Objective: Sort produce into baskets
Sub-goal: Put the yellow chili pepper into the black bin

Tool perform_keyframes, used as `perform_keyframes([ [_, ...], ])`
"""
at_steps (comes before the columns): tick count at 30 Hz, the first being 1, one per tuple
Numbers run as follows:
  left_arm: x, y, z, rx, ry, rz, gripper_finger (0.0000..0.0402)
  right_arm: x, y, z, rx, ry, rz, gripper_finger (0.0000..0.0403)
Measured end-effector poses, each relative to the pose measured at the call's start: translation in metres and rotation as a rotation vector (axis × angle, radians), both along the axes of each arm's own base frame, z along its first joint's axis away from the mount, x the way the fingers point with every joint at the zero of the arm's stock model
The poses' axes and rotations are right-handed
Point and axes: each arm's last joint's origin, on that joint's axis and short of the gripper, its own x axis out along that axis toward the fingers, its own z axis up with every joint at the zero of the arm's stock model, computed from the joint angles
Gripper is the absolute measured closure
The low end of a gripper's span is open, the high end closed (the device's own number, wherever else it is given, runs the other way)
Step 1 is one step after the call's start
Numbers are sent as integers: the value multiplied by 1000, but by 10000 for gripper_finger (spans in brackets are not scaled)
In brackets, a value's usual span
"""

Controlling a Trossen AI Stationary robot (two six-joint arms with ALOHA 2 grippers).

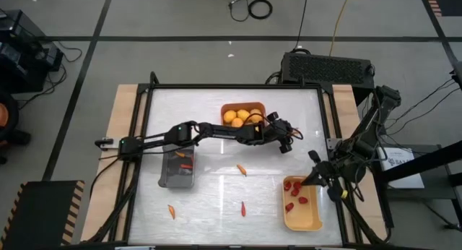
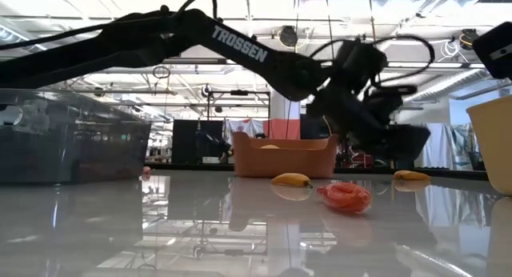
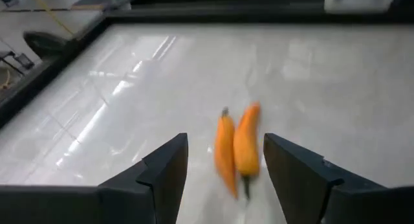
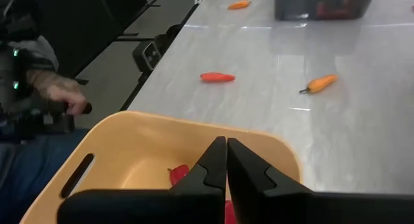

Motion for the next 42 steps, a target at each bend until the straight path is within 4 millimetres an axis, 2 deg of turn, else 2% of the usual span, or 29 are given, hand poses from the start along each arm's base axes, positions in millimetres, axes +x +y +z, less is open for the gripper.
perform_keyframes([
  [5,0,1,-20,28,49,-15,191,0,-1,0,-11,-16,-33,399],
  [10,0,5,-21,7,48,-41,191,1,-2,0,-11,-17,-40,399],
  [16,-3,19,-22,-114,29,-29,191,3,-3,0,-12,-15,-56,399],
  [20,-4,22,-23,-147,34,-32,201,3,-4,0,-17,-10,-57,399],
  [28,-4,20,-23,-117,56,-82,279,3,-4,-1,-24,-5,-57,399],
  [35,-3,15,-23,-93,69,-107,381,3,-4,-1,-23,-4,-56,399],
  [38,-2,8,-23,-86,70,-108,392,3,-4,-1,-11,1,-60,399],
  [42,-4,-7,-7,-87,97,-130,396,2,-3,-1,17,16,-60,399],
])
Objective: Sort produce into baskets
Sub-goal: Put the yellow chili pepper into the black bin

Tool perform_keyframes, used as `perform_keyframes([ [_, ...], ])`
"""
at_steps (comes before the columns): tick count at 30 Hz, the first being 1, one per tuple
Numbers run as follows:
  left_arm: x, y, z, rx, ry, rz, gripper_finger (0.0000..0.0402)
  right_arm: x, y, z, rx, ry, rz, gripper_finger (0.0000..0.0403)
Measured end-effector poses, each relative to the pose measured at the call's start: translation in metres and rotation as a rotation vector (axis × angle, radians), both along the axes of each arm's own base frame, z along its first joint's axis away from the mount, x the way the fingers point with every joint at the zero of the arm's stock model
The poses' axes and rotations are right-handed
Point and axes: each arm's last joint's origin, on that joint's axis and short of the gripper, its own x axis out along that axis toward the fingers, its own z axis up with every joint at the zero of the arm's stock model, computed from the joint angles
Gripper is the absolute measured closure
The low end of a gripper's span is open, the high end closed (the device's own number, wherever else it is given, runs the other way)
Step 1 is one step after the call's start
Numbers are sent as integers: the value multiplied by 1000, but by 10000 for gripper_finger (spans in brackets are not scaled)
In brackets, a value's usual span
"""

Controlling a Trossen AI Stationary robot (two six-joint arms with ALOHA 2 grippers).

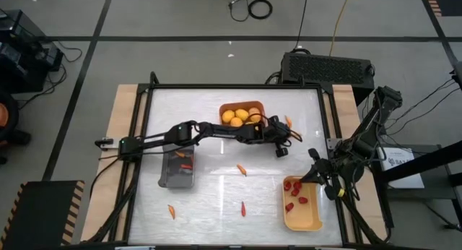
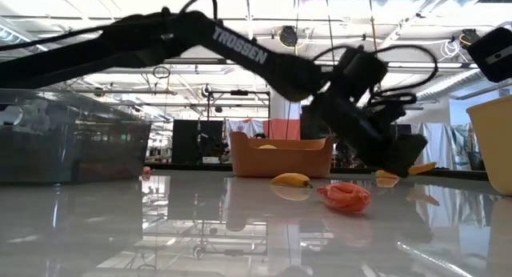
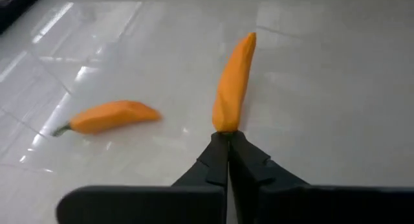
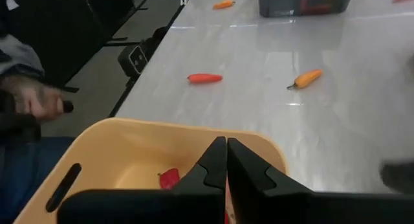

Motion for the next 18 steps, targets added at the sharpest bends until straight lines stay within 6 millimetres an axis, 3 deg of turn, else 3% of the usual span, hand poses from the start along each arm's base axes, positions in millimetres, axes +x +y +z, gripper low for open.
perform_keyframes([
  [8,-30,-28,80,43,195,-6,399,-1,0,-1,45,36,-10,399],
  [14,-85,-59,143,12,471,-27,400,-1,1,-3,50,56,-12,399],
  [18,-127,-78,169,-52,675,47,401,-2,3,-5,46,74,8,399],
])
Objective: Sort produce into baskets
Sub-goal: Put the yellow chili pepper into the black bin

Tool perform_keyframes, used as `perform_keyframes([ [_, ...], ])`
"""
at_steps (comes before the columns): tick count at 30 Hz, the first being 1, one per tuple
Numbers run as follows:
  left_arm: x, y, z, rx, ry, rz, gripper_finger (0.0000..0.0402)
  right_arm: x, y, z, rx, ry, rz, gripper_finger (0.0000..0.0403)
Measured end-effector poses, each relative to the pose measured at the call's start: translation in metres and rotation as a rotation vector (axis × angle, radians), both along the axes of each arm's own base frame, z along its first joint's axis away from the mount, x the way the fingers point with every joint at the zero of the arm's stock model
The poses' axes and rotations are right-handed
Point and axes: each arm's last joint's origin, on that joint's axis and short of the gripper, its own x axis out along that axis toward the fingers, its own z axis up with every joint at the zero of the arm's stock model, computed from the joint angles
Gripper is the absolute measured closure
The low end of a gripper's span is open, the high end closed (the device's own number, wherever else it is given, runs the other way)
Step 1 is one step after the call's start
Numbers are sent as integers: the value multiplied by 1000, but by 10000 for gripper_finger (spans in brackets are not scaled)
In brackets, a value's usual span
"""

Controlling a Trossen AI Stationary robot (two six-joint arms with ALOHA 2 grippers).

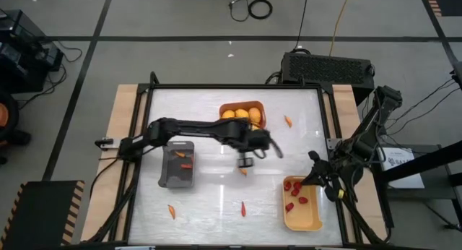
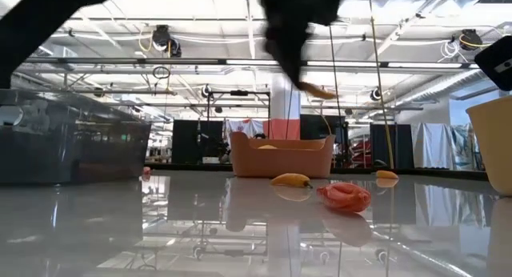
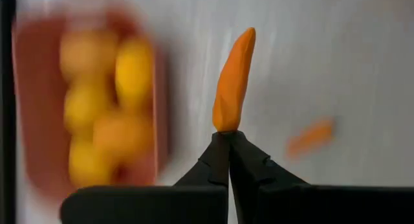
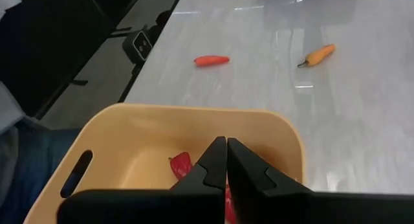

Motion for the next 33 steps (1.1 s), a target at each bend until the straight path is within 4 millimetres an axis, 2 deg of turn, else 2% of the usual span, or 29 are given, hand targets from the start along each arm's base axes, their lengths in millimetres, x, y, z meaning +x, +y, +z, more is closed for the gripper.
perform_keyframes([
  [3,-29,-14,13,11,146,104,401,0,1,-1,-9,8,4,399],
  [8,-48,-42,25,-3,128,86,401,2,3,-4,-31,23,2,399],
  [12,-68,-52,20,21,181,101,401,4,5,-7,-44,42,-7,399],
  [14,-80,-51,17,21,200,156,401,4,6,-9,-52,55,-9,399],
  [17,-113,-47,14,15,256,219,402,5,8,-12,-64,69,-12,399],
  [25,-199,-35,-10,-40,351,532,401,7,10,-16,-100,88,-9,399],
  [29,-221,-37,-22,-61,353,641,394,7,11,-17,-137,78,10,399],
  [33,-226,-40,-35,-48,356,672,381,8,10,-17,-154,69,7,399],
])
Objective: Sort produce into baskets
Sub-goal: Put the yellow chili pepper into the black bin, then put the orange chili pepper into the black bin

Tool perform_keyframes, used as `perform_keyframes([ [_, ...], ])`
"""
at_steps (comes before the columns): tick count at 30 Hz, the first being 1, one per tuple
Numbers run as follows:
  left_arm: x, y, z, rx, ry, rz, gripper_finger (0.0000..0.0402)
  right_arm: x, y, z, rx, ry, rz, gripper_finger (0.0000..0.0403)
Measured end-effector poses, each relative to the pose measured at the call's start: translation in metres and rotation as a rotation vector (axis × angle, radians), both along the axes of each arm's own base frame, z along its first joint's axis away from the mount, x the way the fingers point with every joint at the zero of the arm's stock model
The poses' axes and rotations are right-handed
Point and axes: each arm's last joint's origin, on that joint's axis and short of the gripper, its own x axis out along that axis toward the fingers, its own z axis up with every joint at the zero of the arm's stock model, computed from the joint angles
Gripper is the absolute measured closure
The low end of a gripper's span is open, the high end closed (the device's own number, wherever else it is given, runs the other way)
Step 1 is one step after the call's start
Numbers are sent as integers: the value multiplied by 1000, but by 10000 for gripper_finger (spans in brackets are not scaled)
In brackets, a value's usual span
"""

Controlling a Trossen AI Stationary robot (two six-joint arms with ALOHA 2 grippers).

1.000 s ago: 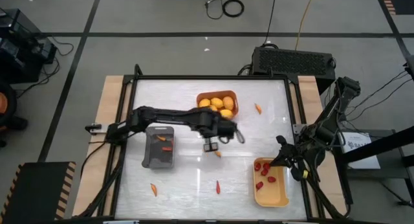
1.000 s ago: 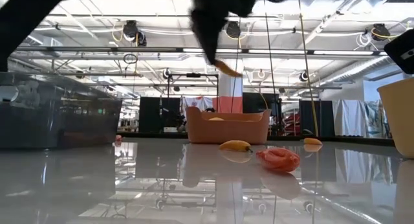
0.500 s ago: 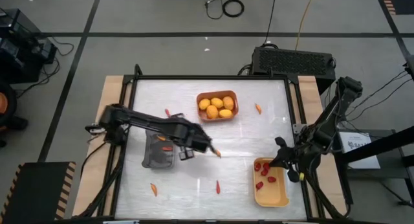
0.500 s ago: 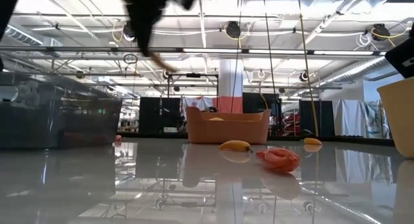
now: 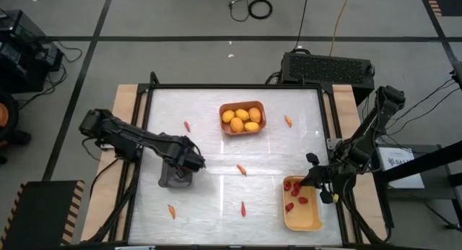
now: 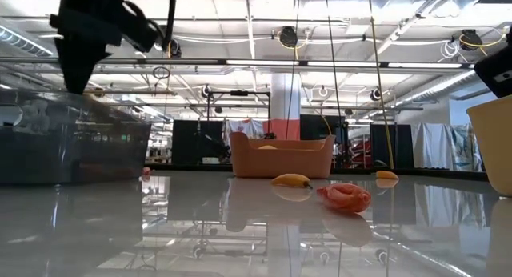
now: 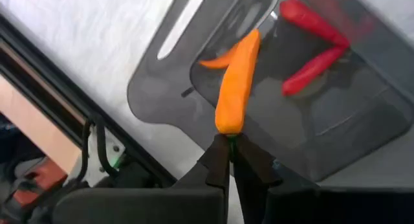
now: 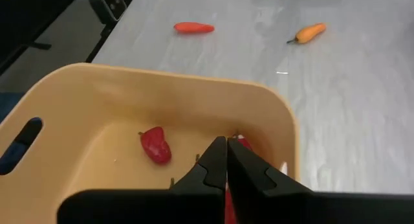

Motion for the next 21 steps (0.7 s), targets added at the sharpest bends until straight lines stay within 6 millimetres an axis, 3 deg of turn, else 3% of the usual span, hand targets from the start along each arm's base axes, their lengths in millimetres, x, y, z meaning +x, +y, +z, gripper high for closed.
perform_keyframes([
  [21,13,-4,-7,-22,-144,61,293,3,3,5,58,-49,-10,399],
])
